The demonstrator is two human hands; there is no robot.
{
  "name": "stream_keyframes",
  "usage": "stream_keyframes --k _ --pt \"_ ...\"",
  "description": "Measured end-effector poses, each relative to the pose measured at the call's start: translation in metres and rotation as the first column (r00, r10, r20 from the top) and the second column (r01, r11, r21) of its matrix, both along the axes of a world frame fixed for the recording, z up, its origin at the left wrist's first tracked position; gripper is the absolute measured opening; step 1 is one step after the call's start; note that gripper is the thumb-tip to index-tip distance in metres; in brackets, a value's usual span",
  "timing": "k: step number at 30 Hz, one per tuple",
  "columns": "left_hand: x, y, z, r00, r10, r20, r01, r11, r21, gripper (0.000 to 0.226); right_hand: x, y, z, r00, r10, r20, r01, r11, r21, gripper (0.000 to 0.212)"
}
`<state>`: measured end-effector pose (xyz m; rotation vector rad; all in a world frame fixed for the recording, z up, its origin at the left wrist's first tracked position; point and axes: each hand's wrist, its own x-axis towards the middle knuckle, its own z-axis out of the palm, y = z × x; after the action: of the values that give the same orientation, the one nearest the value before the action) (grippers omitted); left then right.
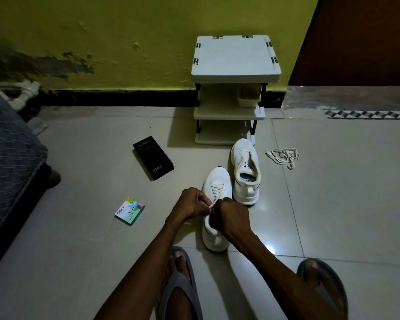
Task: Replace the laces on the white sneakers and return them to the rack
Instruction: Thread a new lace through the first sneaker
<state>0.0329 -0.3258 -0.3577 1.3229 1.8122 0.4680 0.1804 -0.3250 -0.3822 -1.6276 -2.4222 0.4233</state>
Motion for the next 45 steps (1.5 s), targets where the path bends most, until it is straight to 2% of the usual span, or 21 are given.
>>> stream_keyframes --k 10,15,21,23,26,29,32,35,39,42,45 --pt "-0.003 0.002 -0.005 1.0 -0.017 0.003 0.017 1.0 0.02 0.012 0.002 -0.001 -0.007 0.999 -0.009 -0.037 0.009 1.0 0.002 0.014" --pt "0.002 0.002 -0.008 0.999 0.051 0.002 -0.051 0.998 0.02 0.007 0.002 -0.003 -0.008 1.0 -0.012 -0.013 0.013 0.999 0.038 0.017" --pt "0.001 0.0 -0.012 0.988 0.146 0.054 -0.145 0.989 -0.032 0.003 -0.003 -0.003 -0.008 0.998 -0.054 0.031 0.053 0.998 0.03 0.031" --pt "0.0 -0.002 -0.012 0.979 0.185 0.09 -0.181 0.982 -0.047 0.006 -0.004 -0.001 -0.008 0.998 -0.026 0.049 0.024 0.999 0.024 0.025" --pt "0.001 -0.004 -0.011 0.97 0.212 0.12 -0.206 0.976 -0.065 0.004 0.0 -0.001 -0.007 1.0 -0.018 -0.009 0.018 0.999 0.026 0.016" --pt "0.0 -0.003 -0.012 0.988 0.139 0.067 -0.138 0.99 -0.029 0.006 0.001 -0.006 -0.008 0.995 -0.074 -0.063 0.076 0.996 0.035 0.018" --pt "0.0 -0.001 -0.009 0.996 0.085 0.029 -0.085 0.996 -0.015 0.01 -0.002 -0.006 -0.006 0.996 -0.076 -0.052 0.076 0.997 -0.004 0.016" --pt "0.0 0.0 -0.008 0.993 0.105 0.052 -0.103 0.994 -0.038 0.006 0.001 -0.002 -0.006 1.0 -0.02 -0.022 0.019 0.999 -0.034 0.013" --pt "-0.002 -0.001 -0.009 0.987 0.135 0.09 -0.131 0.99 -0.047 0.003 0.003 -0.002 -0.006 0.998 -0.009 -0.059 0.006 0.999 -0.051 0.023" --pt "-0.002 -0.001 -0.009 0.988 0.13 0.085 -0.126 0.99 -0.057 0.003 0.002 -0.002 -0.005 0.998 -0.023 -0.051 0.02 0.999 -0.05 0.014" --pt "-0.002 0.0 -0.009 0.989 0.126 0.076 -0.122 0.991 -0.054 0.003 0.004 -0.003 -0.006 0.996 -0.036 -0.083 0.032 0.998 -0.056 0.013"
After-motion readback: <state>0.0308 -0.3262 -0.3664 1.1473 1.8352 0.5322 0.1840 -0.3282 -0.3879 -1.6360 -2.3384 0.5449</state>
